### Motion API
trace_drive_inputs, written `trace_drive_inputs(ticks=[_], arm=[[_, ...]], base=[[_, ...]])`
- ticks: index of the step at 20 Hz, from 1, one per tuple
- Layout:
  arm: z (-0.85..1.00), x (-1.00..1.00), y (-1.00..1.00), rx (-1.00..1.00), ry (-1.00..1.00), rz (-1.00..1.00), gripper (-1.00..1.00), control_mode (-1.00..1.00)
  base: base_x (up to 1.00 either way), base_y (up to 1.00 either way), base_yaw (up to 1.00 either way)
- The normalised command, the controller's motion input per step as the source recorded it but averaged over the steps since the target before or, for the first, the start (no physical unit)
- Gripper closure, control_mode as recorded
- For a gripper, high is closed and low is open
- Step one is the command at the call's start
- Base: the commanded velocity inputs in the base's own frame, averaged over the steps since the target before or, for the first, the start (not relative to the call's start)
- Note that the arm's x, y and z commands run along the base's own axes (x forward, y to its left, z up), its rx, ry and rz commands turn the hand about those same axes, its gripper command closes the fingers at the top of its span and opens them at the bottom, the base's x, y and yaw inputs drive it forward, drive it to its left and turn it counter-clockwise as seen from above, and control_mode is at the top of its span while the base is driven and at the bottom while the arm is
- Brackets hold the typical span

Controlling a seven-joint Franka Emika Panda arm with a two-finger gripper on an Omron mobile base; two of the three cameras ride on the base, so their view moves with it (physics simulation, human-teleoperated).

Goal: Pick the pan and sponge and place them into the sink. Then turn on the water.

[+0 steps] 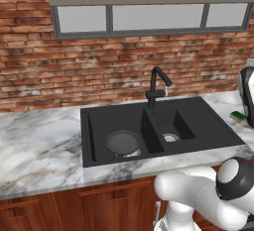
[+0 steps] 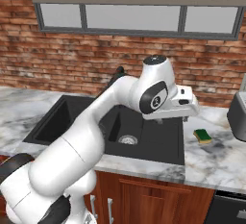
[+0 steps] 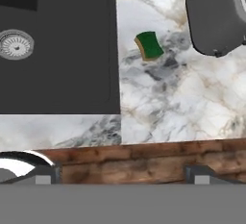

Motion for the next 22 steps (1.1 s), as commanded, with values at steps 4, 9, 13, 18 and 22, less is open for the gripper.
trace_drive_inputs(ticks=[4, 9, 13, 18, 22], arm=[[-0.43, 0.68, -0.29, 0.0, 0.04, 0.04, -1.0, -1.0], [-0.5, 0.3, -0.36, 0.02, 0.07, 0.03, -1.0, -1.0], [-0.72, 0.24, -0.41, 0.01, 0.05, 0.01, -1.0, -1.0], [-0.5, 0.24, -0.14, 0.0, 0.01, 0.0, -1.0, -1.0], [-0.33, 0.29, -0.1, 0.01, 0.01, 0.0, -1.0, -1.0]], base=[[0.0, 0.0, 0.0], [0.0, 0.0, 0.0], [0.0, 0.0, 0.0], [0.0, 0.0, 0.0], [0.0, 0.0, 0.0]])
